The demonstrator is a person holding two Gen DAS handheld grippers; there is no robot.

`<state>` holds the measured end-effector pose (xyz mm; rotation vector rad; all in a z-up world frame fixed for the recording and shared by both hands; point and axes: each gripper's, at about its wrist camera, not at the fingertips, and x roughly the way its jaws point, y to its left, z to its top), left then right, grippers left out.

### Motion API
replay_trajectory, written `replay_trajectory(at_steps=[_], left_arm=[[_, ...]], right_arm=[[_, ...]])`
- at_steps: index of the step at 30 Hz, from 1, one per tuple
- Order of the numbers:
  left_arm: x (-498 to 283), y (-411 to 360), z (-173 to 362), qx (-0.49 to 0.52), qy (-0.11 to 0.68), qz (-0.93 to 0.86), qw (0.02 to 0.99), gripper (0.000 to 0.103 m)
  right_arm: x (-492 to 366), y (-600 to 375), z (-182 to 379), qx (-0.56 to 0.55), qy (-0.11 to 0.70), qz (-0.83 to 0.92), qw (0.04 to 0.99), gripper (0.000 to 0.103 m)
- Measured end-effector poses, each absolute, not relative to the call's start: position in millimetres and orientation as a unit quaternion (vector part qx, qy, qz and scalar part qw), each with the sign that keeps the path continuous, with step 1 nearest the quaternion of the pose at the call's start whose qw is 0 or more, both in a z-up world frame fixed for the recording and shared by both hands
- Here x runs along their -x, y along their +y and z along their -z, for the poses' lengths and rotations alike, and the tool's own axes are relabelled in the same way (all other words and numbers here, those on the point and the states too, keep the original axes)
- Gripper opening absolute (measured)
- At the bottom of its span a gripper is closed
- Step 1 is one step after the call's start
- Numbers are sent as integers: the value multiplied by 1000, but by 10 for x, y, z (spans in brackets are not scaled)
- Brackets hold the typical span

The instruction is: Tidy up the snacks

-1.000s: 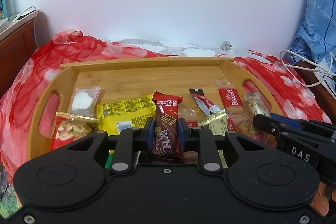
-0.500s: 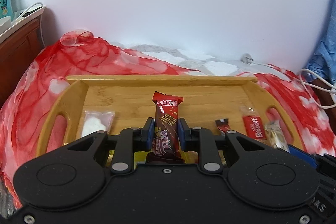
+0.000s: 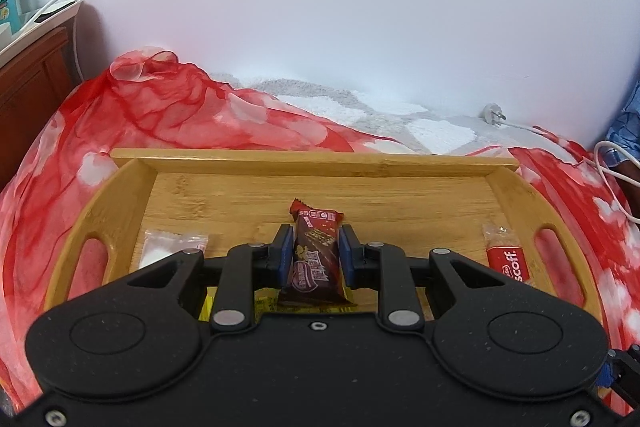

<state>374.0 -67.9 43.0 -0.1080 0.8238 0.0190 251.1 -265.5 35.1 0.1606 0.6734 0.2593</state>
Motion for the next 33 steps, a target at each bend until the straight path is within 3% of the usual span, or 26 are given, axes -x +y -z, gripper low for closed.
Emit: replay_trajectory(at_steps=[4, 6, 9, 10, 15, 26, 33], left_arm=[[-3739, -701, -424, 46, 398, -11, 916, 27], [-3720, -713, -429, 41, 397, -13, 917, 43], [-3647, -704, -470, 41, 393, -11, 919, 54], [-3616, -696, -487, 42, 392, -11, 919, 57], [-3382, -661, -602, 36, 382, -12, 923, 80], [-2649, -537, -791, 17, 366, -1, 930, 92], [-2167, -418, -830, 22, 358, 4, 933, 95]], right_arm=[[-2509, -2658, -350, -82, 328, -130, 932, 28], [-2502, -2663, -358, -88, 327, -132, 932, 35], [-2486, -2666, -382, -91, 322, -131, 933, 39], [-2478, -2660, -393, -90, 320, -131, 934, 50], [-2417, -2636, -446, -86, 309, -123, 939, 62], [-2152, -2649, -542, -91, 290, -100, 948, 82], [-1908, -2618, -581, -88, 286, -90, 950, 88]])
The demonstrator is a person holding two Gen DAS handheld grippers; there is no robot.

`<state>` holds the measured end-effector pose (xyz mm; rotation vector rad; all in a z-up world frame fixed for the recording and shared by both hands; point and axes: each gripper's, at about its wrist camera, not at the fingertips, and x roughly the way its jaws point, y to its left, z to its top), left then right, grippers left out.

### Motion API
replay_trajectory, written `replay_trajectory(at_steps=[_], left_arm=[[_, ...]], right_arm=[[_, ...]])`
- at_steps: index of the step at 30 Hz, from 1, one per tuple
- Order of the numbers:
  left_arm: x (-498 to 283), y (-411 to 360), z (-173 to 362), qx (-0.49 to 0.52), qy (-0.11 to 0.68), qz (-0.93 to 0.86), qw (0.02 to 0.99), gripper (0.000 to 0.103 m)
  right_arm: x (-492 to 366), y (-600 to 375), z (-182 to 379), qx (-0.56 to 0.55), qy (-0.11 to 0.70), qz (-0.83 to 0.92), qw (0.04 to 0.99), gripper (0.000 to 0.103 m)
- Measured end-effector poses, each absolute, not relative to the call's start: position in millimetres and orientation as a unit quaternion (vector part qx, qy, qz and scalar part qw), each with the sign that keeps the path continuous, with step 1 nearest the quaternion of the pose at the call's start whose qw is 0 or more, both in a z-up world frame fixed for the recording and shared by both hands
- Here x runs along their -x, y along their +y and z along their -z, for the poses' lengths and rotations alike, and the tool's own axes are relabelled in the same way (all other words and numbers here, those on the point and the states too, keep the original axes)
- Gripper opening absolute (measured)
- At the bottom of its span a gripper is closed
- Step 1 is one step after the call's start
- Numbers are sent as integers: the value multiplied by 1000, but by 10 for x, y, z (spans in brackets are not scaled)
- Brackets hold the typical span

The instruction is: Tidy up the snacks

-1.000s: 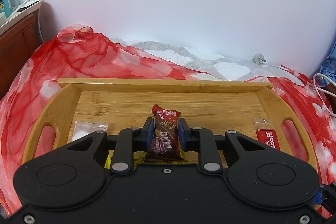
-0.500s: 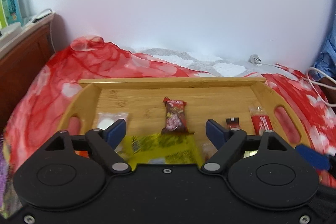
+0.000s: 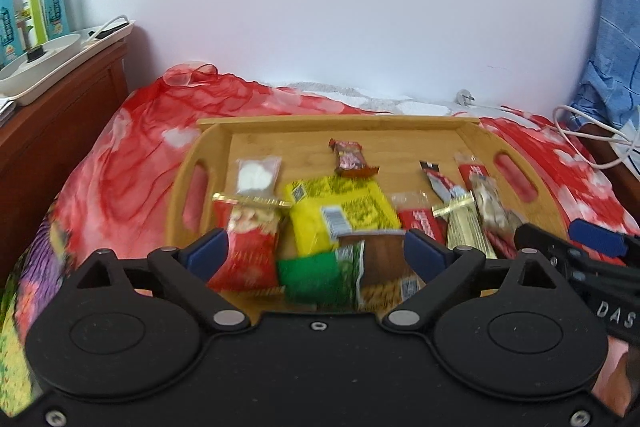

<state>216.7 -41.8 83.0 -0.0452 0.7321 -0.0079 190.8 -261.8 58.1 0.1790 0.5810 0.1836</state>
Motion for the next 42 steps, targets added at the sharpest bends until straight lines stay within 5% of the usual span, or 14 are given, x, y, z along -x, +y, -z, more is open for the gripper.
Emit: replay_trajectory(at_steps=[42], left_arm=[[-945, -264, -264, -8, 389, 0, 921, 98]], right_arm=[[-679, -2412, -197, -31, 296, -64, 953, 101]])
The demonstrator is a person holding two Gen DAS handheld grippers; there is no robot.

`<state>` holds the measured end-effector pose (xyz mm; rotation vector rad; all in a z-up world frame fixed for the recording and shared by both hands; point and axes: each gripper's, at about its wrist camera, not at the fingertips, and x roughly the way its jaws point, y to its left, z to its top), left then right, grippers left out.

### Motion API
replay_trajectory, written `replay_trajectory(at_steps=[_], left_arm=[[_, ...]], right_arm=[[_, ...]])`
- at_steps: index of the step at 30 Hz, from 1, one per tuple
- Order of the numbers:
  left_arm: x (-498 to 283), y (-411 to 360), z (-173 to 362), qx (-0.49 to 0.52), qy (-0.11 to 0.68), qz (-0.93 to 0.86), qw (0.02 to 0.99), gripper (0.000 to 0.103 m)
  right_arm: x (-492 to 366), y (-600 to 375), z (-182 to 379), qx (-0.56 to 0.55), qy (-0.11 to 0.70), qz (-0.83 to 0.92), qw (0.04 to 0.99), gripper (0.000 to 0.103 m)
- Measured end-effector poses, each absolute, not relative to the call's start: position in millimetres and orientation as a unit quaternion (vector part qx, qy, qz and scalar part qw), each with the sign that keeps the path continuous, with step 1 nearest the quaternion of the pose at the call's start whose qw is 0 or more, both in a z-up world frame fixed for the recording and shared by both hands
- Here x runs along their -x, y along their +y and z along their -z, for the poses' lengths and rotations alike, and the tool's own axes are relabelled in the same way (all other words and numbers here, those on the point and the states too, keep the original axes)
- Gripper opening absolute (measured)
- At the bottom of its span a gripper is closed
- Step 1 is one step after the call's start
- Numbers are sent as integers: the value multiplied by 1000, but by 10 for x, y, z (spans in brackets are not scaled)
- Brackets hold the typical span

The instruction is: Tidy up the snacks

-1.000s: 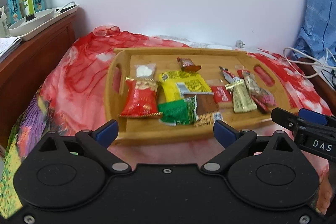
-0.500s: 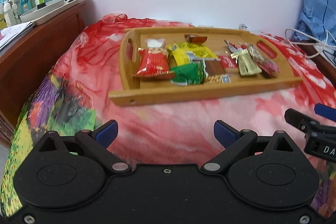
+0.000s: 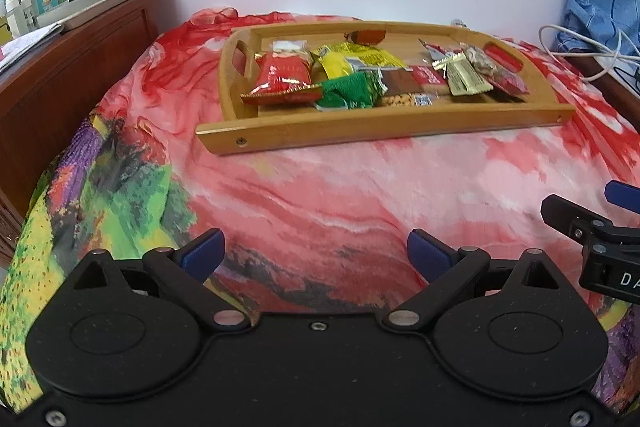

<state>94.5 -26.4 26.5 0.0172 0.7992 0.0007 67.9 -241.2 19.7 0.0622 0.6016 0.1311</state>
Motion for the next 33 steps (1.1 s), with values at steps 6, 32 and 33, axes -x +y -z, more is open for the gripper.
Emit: replay_trajectory(at_steps=[6, 32, 33], left_arm=[[-972, -278, -209, -4, 395, 0, 919, 98], [-1019, -267, -141, 9, 397, -8, 918, 103], [-1019, -268, -138, 9, 397, -9, 918, 103]], right_arm=[[-690, -2371, -154, -17, 303, -64, 951, 101], [-748, -2286, -59, 7, 325, -64, 944, 103], [-749, -2283, -58, 8, 325, -64, 944, 103]])
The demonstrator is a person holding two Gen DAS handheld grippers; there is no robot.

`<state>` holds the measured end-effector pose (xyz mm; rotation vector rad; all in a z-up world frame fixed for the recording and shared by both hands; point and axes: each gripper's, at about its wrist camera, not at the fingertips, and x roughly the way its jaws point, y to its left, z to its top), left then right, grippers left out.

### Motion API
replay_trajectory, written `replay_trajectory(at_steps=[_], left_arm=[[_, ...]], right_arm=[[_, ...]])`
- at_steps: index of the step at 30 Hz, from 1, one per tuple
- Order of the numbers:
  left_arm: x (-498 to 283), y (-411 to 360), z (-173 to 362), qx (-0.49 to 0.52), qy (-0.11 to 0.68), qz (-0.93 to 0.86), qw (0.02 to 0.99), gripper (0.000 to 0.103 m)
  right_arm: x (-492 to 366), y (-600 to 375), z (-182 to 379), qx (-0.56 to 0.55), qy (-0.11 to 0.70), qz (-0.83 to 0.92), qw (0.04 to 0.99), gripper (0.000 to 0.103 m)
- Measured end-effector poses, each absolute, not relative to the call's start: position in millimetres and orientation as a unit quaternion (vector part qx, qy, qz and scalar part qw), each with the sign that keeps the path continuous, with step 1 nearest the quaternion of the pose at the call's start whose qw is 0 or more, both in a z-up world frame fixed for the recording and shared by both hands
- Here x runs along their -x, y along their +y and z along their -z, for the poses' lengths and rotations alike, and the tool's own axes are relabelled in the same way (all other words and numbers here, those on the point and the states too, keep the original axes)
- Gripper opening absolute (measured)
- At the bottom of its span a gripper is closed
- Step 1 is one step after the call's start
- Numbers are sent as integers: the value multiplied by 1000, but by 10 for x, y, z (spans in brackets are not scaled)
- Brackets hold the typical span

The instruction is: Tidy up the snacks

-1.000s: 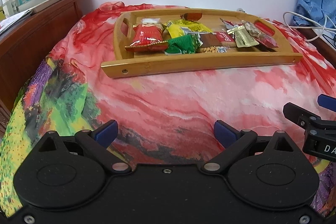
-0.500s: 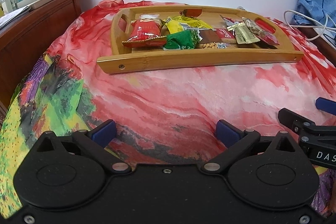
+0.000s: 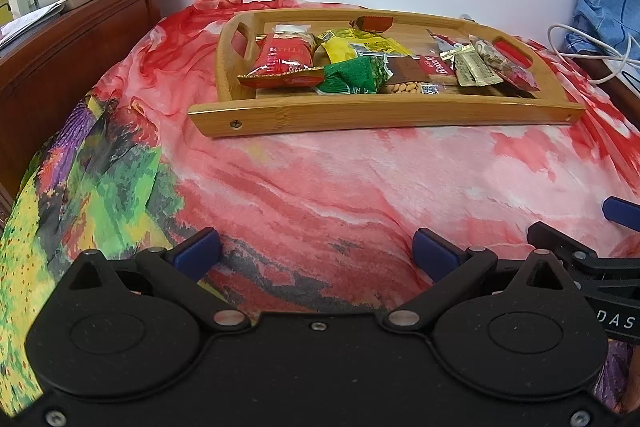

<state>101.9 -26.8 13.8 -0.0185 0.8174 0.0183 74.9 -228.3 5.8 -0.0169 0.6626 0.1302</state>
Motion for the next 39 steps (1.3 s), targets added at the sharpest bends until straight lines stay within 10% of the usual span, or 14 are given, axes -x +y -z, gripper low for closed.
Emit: replay_trajectory(at_steps=[39], left_arm=[[-1043, -284, -116, 14, 398, -20, 917, 103]], right_arm=[[-764, -2279, -53, 8, 326, -64, 943, 103]])
